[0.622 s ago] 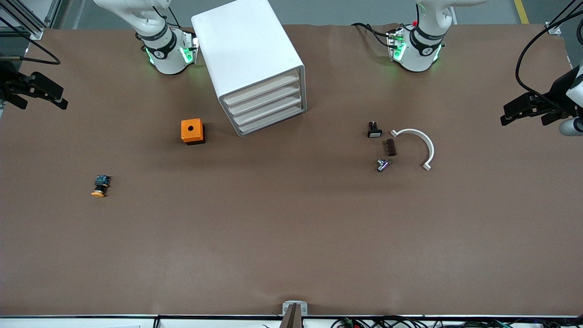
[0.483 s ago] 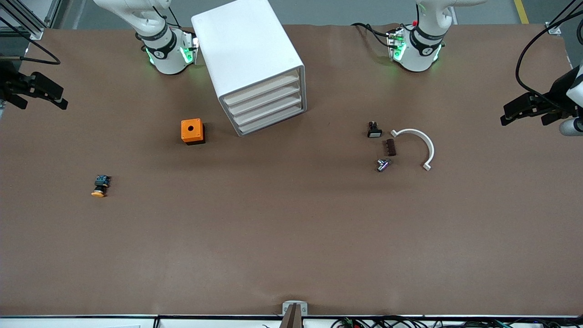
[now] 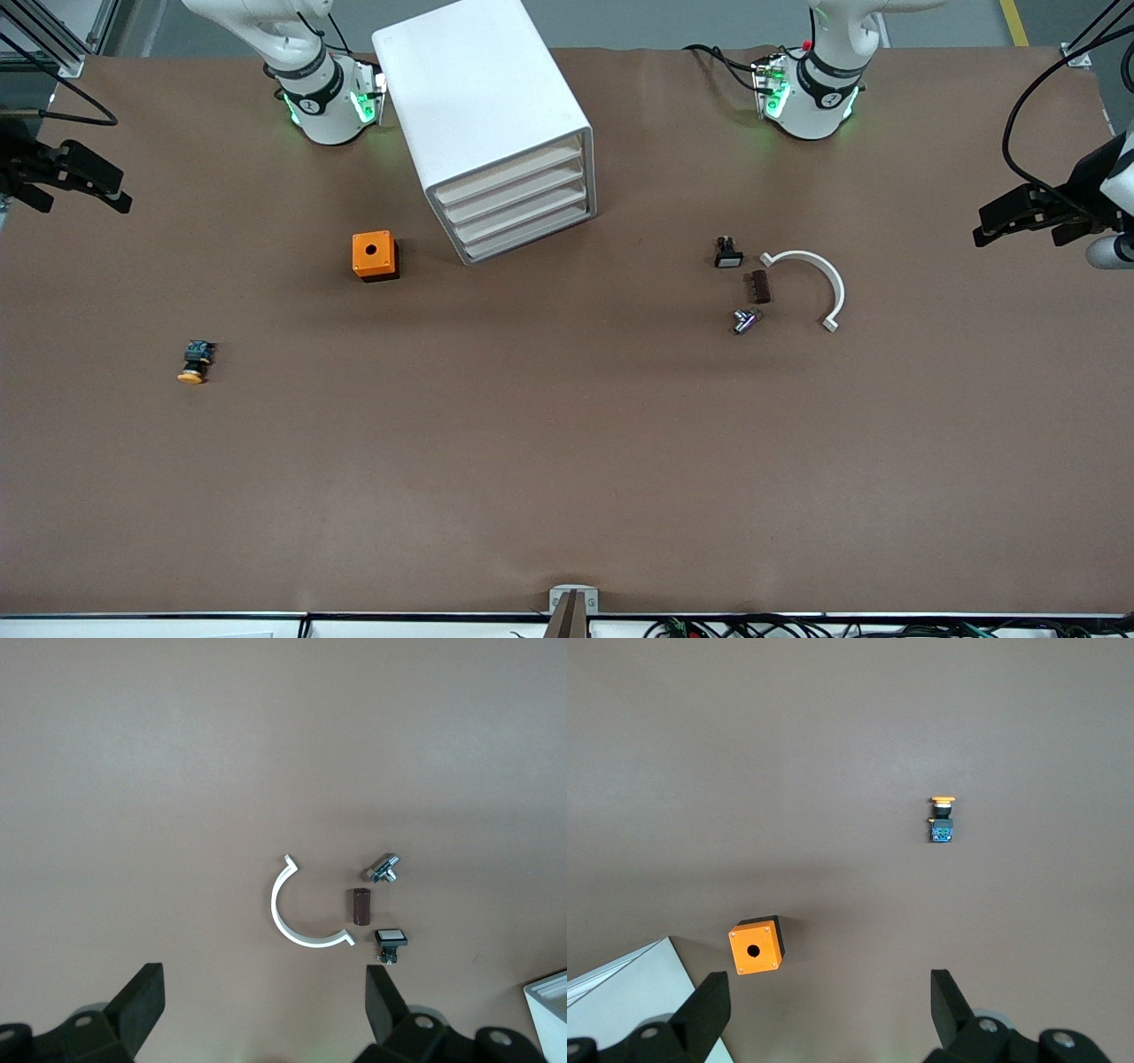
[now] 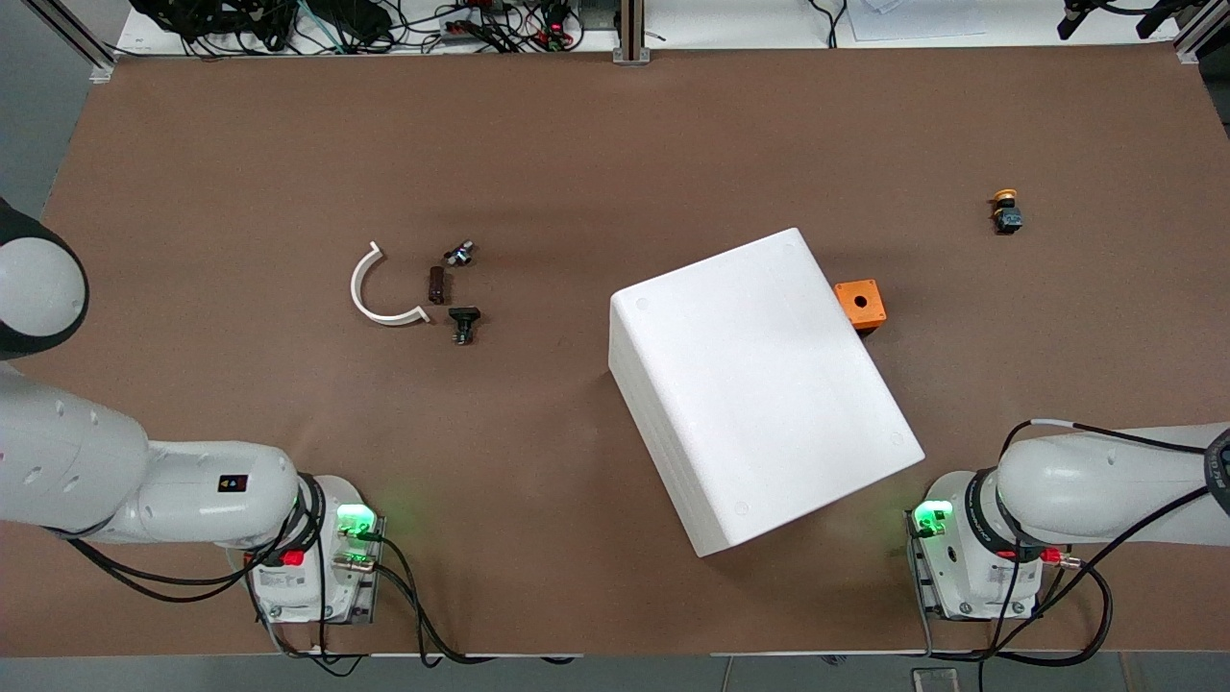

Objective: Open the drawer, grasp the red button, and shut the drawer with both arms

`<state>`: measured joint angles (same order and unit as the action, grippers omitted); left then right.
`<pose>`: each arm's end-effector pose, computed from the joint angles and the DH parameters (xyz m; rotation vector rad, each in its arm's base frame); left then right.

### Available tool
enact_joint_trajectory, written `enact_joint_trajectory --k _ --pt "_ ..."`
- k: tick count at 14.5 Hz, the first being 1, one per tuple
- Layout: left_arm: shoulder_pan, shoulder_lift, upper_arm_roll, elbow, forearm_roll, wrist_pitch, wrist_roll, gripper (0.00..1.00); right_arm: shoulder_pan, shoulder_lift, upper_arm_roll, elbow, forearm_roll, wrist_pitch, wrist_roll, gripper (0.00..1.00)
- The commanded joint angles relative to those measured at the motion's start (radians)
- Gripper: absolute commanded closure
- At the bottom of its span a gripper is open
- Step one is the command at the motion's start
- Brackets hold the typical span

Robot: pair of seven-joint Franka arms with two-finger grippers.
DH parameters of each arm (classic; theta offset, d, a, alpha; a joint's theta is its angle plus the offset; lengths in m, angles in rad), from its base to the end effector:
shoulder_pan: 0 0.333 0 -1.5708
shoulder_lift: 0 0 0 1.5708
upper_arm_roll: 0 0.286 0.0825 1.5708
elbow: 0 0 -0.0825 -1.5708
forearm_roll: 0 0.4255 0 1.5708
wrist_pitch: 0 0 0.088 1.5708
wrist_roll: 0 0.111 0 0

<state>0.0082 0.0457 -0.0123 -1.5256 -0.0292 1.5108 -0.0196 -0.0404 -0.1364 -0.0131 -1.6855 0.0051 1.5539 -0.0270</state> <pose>0.6021 -0.0057 0.5812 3.1110 0.0228 -0.0947 0.5542 -0.0295 0.6087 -3.1346 0.0412 -0.0079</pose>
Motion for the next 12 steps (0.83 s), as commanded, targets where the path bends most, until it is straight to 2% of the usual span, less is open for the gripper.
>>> enact_joint_trajectory --k 1,12 --pt "0.004 0.048 -0.002 0.021 -0.005 -0.015 -0.003 0.0 0.004 -0.014 0.001 -0.005 -0.007 0.0 0.016 0.0" --pt "-0.022 0.316 -0.009 0.024 -0.011 0.163 -0.025 0.0 0.005 -0.014 0.001 -0.003 -0.007 -0.001 0.016 0.0"
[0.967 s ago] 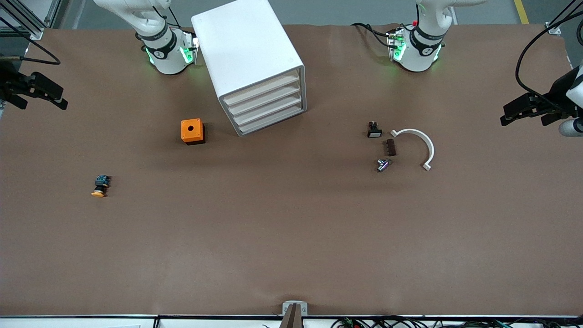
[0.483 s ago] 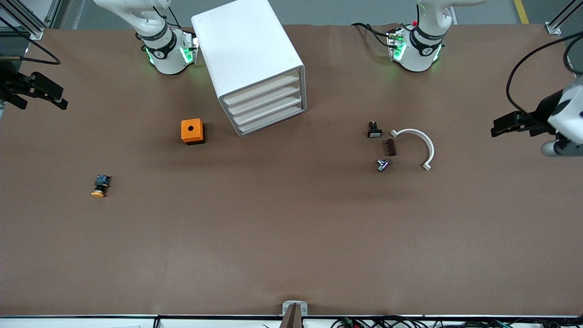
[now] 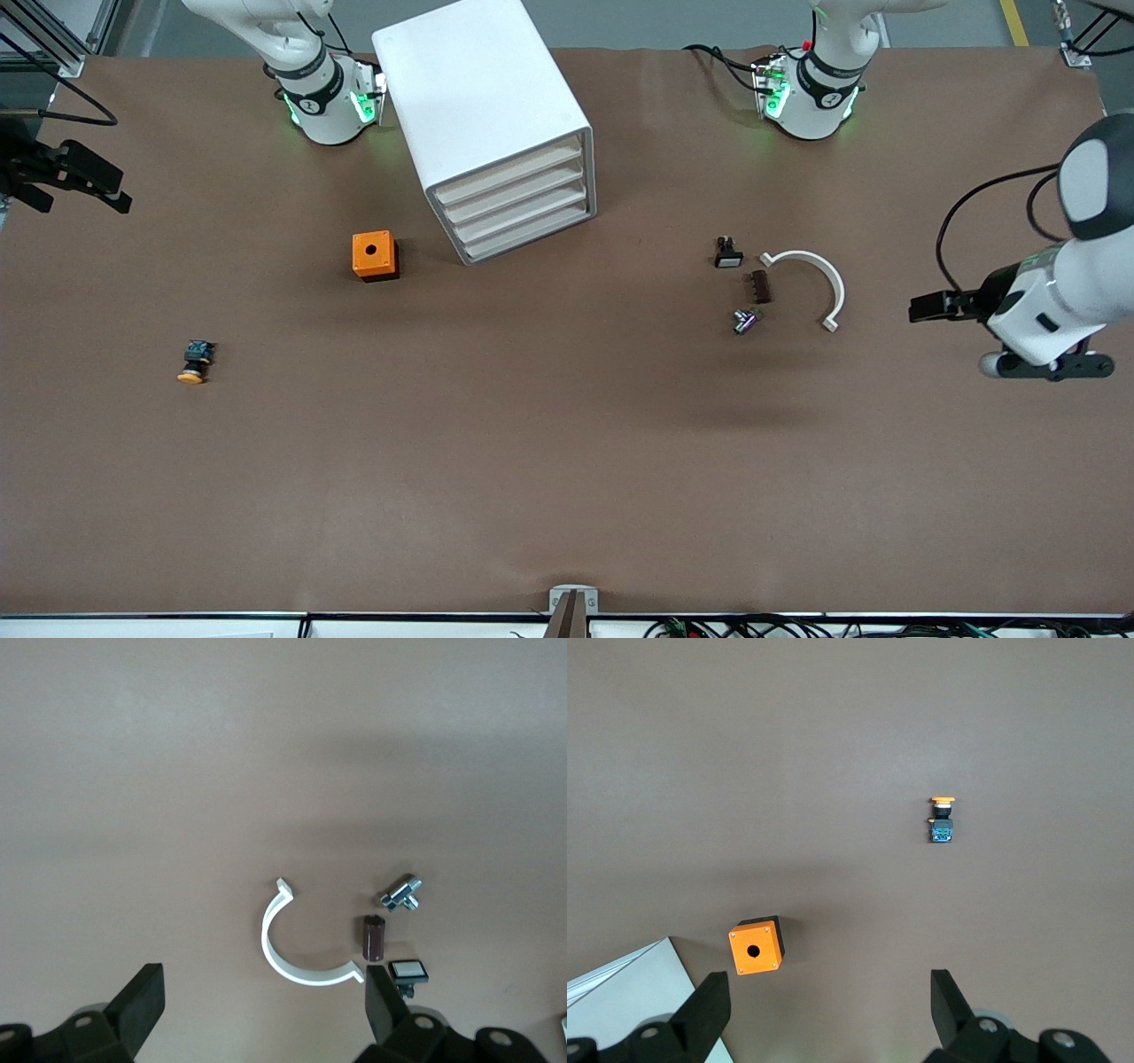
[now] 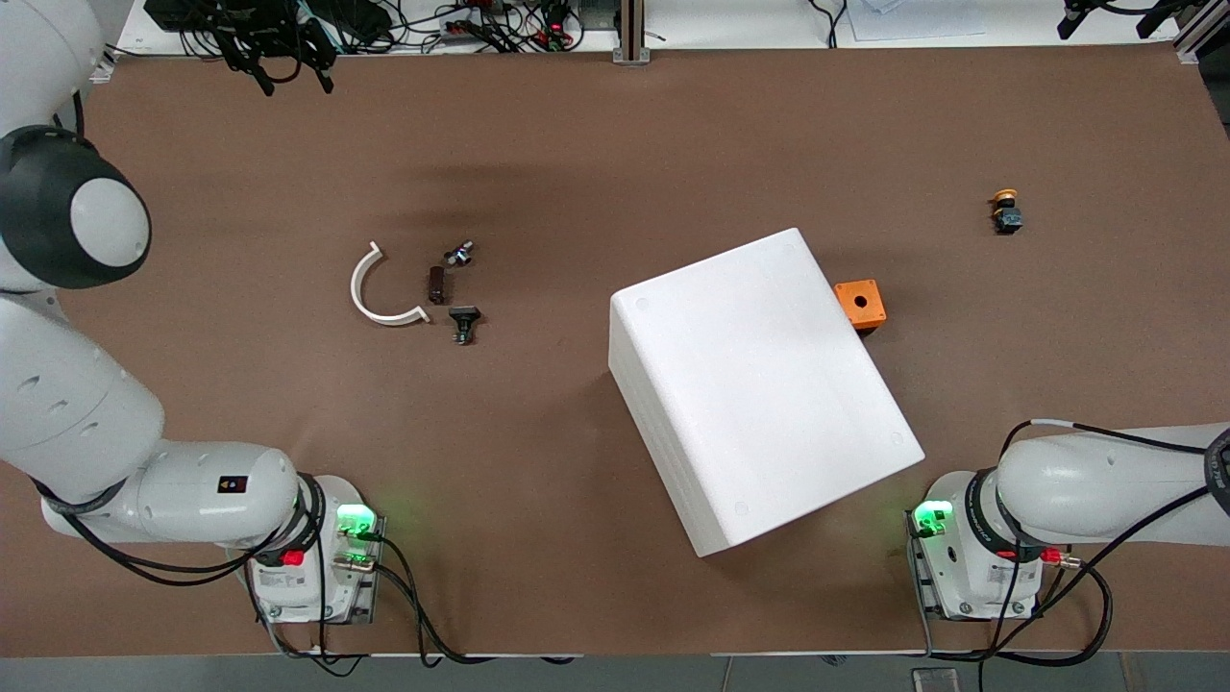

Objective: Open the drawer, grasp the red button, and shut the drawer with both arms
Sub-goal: 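Move the left gripper toward the front of the white cabinet drawer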

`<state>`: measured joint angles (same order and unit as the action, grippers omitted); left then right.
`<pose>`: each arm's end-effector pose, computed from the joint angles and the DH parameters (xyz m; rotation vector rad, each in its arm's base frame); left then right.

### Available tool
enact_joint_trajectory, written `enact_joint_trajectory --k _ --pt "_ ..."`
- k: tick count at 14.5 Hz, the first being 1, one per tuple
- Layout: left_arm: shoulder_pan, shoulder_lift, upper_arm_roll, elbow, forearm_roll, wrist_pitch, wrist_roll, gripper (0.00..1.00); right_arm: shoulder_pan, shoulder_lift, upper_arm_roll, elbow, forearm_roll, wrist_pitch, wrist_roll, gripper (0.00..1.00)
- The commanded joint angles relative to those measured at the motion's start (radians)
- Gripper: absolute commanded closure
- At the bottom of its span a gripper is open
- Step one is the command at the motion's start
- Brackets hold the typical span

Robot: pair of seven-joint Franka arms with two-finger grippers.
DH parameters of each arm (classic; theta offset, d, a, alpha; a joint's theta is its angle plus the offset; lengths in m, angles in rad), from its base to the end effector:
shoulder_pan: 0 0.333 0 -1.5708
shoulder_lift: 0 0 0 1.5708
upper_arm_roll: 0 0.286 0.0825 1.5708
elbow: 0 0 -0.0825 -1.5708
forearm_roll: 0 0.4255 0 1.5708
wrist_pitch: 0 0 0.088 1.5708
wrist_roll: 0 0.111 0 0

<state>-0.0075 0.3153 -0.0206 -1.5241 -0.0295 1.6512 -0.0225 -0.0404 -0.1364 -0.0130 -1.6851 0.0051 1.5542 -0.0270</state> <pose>0.6646 -0.0205 0.4205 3.0970 -0.0001 -0.2935 0.5542 -0.0295 0.6089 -3.1347 0.0410 -0.0090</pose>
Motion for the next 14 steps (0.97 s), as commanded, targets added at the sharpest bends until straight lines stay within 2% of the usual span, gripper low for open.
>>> enact_joint_trajectory --k 1,4,8,12,14 --pt "-0.006 0.068 -0.002 0.022 -0.029 0.041 -0.065 0.0 0.005 -0.014 0.002 -0.004 -0.005 0.0 0.016 0.0" --pt "-0.009 0.128 -0.008 0.024 -0.066 0.082 -0.163 0.0 0.001 -0.014 -0.001 -0.004 0.003 0.001 0.015 0.0" --pt "-0.058 0.16 -0.013 0.025 -0.084 0.069 -0.334 0.0 -0.001 -0.012 -0.002 -0.004 0.003 0.0 0.016 0.0" --pt "-0.1 0.192 -0.022 0.053 -0.292 0.039 -0.636 0.0 0.002 -0.014 -0.002 -0.004 0.004 -0.002 0.016 0.0" --pt "-0.123 0.217 -0.022 0.059 -0.335 0.038 -0.77 0.0 0.004 -0.012 -0.002 -0.005 0.004 -0.002 0.016 0.0"
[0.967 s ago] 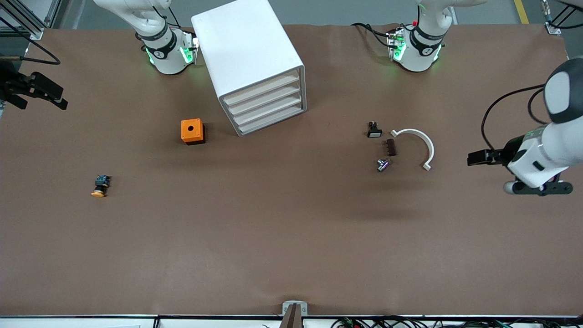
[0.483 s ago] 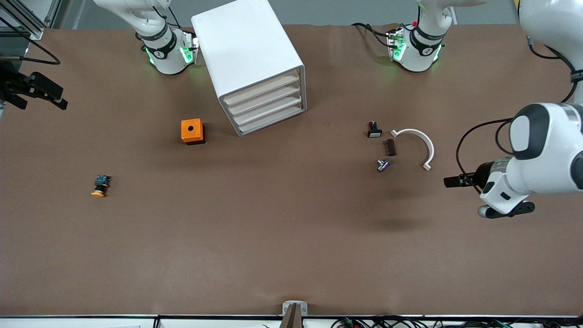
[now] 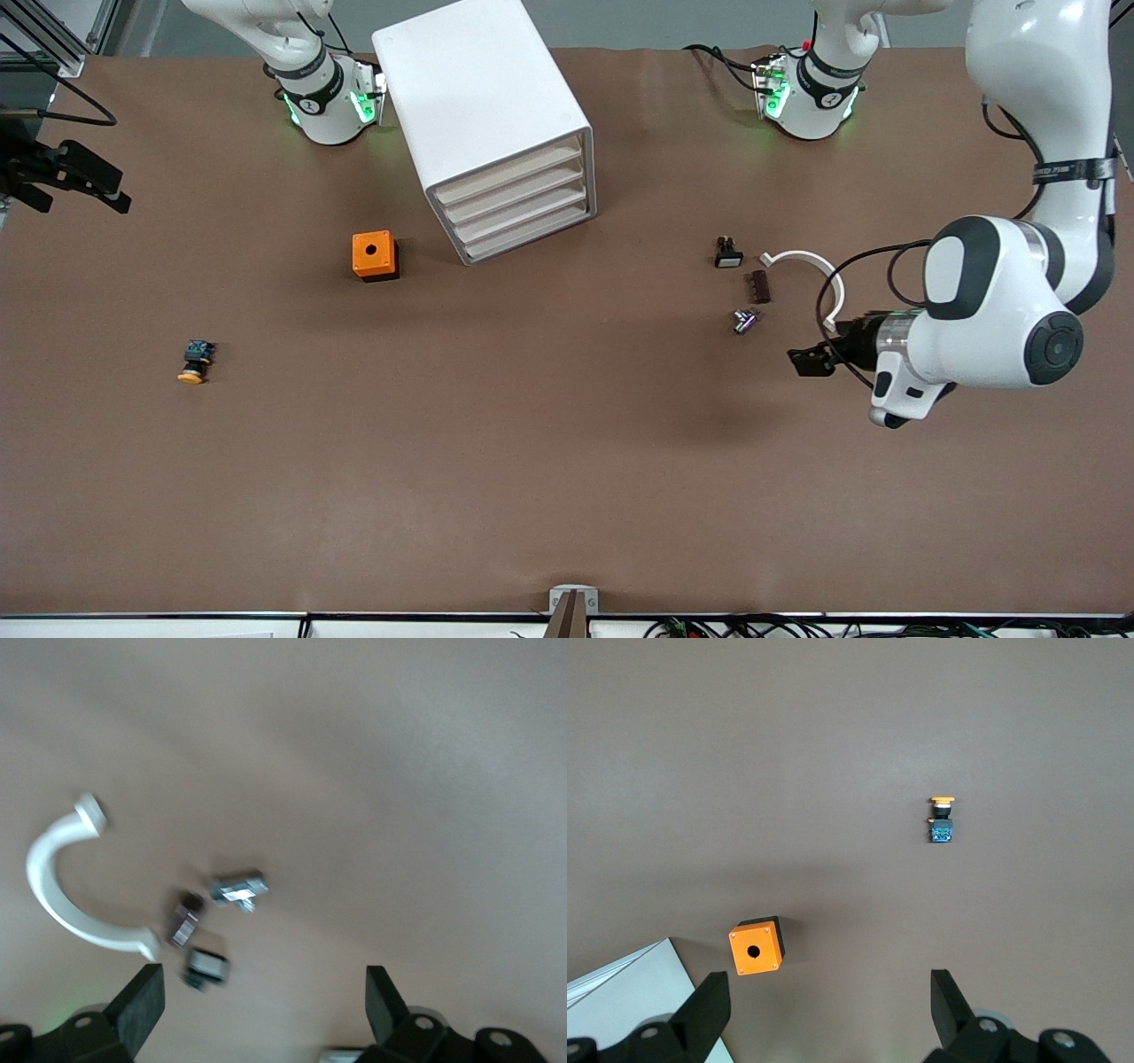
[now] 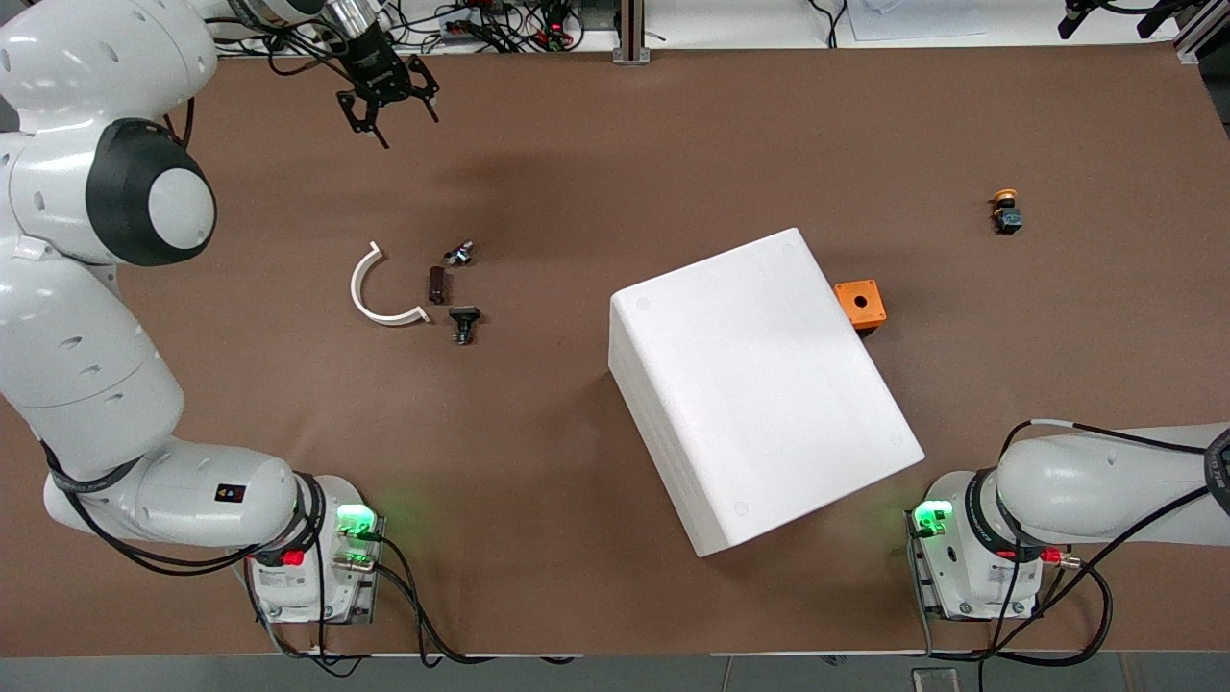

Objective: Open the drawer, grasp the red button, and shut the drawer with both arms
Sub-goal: 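Move the left gripper toward the front of the white cabinet drawer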

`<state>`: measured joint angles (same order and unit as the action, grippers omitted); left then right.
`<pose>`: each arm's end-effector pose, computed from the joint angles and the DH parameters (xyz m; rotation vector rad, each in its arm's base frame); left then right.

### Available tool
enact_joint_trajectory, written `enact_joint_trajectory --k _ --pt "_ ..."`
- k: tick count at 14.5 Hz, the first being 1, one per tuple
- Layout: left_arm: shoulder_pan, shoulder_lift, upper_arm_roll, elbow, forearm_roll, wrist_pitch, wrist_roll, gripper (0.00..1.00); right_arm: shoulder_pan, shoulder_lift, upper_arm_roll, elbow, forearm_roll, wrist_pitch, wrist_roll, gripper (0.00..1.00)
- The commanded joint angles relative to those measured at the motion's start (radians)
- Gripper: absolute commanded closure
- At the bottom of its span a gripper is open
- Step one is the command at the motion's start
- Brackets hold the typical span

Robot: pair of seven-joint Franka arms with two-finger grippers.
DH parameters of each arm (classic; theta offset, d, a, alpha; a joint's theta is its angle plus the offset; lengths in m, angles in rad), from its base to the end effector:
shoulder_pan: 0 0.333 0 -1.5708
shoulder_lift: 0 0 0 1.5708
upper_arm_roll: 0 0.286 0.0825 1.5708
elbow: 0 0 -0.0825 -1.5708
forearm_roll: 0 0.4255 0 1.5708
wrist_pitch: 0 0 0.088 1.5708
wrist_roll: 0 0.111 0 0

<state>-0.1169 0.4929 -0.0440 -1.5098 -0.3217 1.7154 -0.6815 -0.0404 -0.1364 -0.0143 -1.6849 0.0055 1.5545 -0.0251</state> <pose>0.6709 -0.1367 0.3168 2.7630 0.8791 -0.5818 0.5542 -0.0302 0.6091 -3.1340 0.0460 -0.0098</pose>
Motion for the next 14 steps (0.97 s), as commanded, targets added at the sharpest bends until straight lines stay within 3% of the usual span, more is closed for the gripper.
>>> enact_joint_trajectory --k 1,7,11,14 --pt "-0.026 0.053 0.001 0.051 -0.052 -0.026 -0.16 0.0 0.005 -0.014 -0.001 -0.006 0.004 -0.002 0.013 0.0" --pt "-0.105 0.128 -0.004 0.118 -0.175 -0.082 -0.611 0.0 -0.001 -0.014 0.0 -0.007 0.001 0.007 0.013 0.0" --pt "-0.138 0.191 -0.028 0.163 -0.236 -0.242 -0.912 0.0 -0.001 -0.014 0.0 -0.007 0.001 0.006 0.013 0.0" --pt "-0.139 0.233 -0.066 0.163 -0.408 -0.283 -1.169 0.0 0.001 -0.014 0.0 -0.007 0.001 0.006 0.013 0.0"
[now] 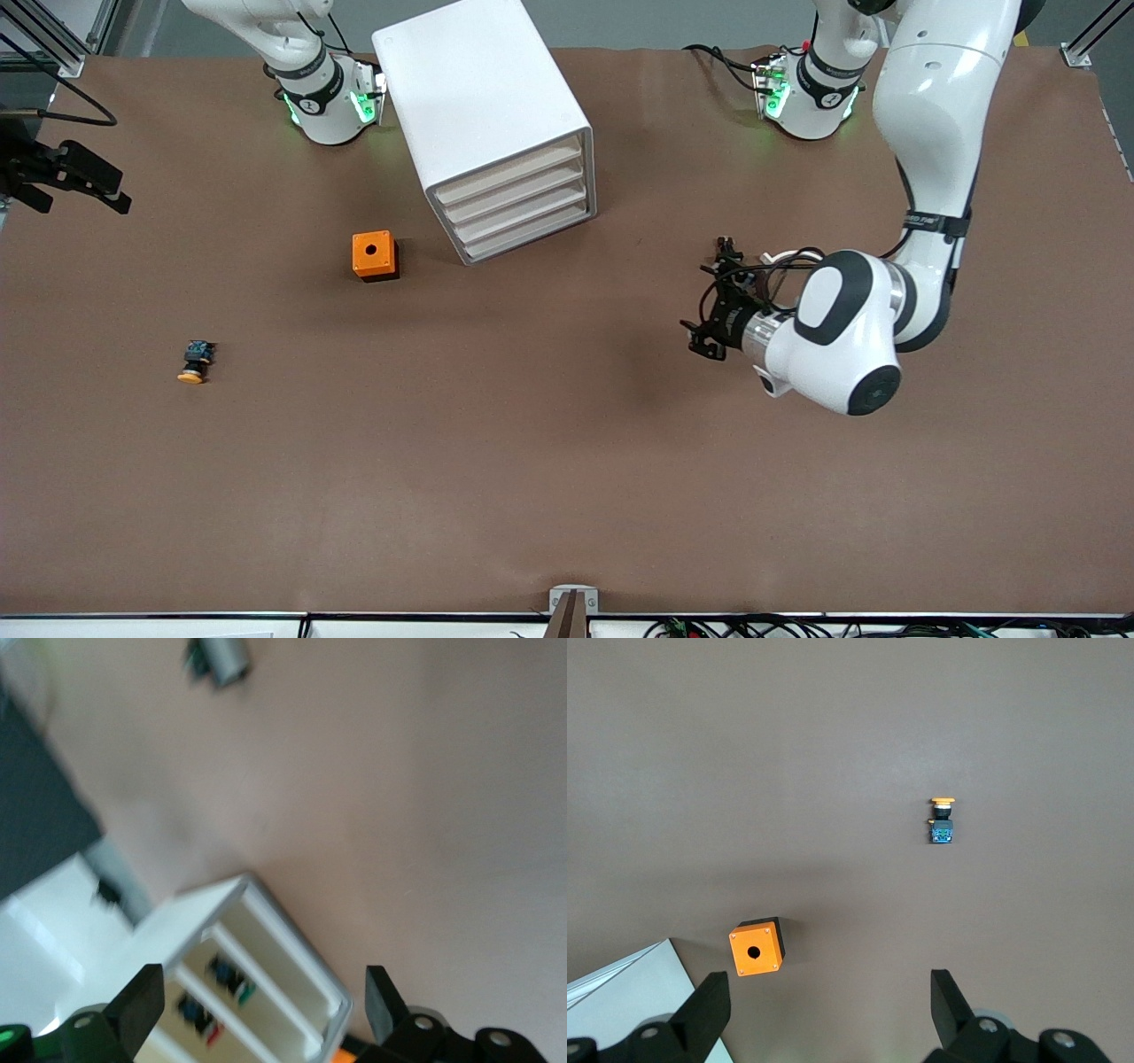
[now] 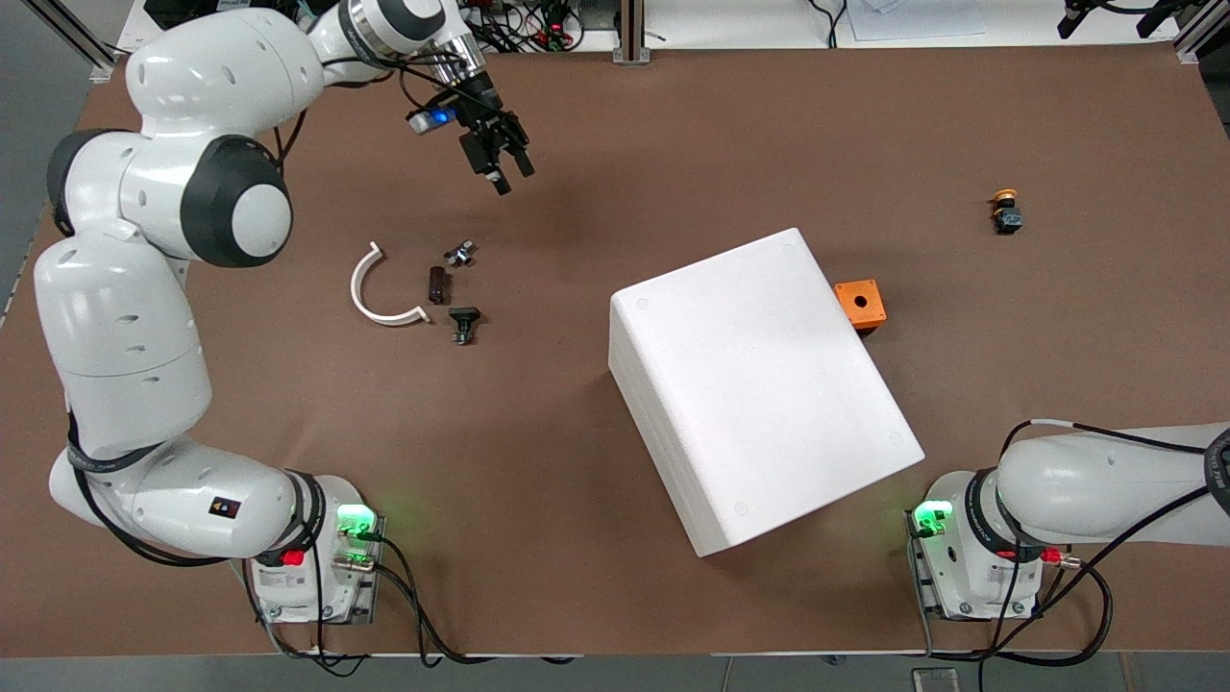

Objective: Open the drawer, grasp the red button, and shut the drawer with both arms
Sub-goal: 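Move the left gripper toward the front of the white cabinet drawer, then grasp the drawer front with the left gripper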

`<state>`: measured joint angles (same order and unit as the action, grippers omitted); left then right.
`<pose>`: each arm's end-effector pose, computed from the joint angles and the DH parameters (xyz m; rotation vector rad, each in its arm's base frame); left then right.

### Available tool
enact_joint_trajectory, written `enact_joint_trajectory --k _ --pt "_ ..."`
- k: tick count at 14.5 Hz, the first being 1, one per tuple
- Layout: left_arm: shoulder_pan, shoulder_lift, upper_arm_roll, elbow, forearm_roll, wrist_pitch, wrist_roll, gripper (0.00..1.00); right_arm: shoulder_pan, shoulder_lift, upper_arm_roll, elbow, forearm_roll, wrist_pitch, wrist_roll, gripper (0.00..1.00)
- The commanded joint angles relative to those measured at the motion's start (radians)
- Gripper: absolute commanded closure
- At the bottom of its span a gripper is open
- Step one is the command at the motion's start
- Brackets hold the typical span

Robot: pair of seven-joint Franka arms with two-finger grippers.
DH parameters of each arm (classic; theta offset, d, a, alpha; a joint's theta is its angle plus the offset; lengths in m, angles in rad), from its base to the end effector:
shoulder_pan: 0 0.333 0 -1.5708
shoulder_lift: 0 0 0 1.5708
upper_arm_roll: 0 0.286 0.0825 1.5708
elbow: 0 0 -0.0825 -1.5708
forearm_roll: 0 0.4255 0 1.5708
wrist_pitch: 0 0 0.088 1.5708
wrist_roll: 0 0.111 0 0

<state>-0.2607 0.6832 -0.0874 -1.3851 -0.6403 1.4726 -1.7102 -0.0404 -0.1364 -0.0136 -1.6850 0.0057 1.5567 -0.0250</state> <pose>0.6191 -0.2908 0.2570 -1.9880 -1.8569 1.3000 0.5545 -0.0298 0.6092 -3.1340 0.0451 -0.0131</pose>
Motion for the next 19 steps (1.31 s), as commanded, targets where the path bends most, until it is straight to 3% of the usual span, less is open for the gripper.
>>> enact_joint_trajectory --k 1,9,13,15,17,19 --pt "0.005 0.053 -0.038 0.04 -0.131 -0.05 -0.185 0.0 0.001 -0.014 0.0 -0.007 0.0 0.003 0.013 0.0" --pt "-0.034 0.173 -0.057 0.037 -0.35 -0.11 -0.497 0.0 0.004 -0.014 0.0 -0.007 0.0 0.003 0.013 0.0" --pt "-0.1 0.194 -0.055 0.035 -0.377 -0.121 -0.522 0.0 0.004 -0.014 0.0 -0.007 0.002 0.003 0.013 0.0" --pt "-0.132 0.213 -0.049 0.034 -0.377 -0.12 -0.522 0.27 0.004 -0.014 0.0 -0.007 0.0 0.002 0.013 0.0" --pt "-0.159 0.222 -0.048 0.032 -0.375 -0.118 -0.522 0.44 0.002 -0.015 0.0 -0.009 0.0 0.002 0.013 0.0" --pt "-0.181 0.225 -0.048 0.028 -0.377 -0.12 -0.522 0.52 0.002 -0.015 0.0 -0.009 0.0 0.002 0.013 0.0"
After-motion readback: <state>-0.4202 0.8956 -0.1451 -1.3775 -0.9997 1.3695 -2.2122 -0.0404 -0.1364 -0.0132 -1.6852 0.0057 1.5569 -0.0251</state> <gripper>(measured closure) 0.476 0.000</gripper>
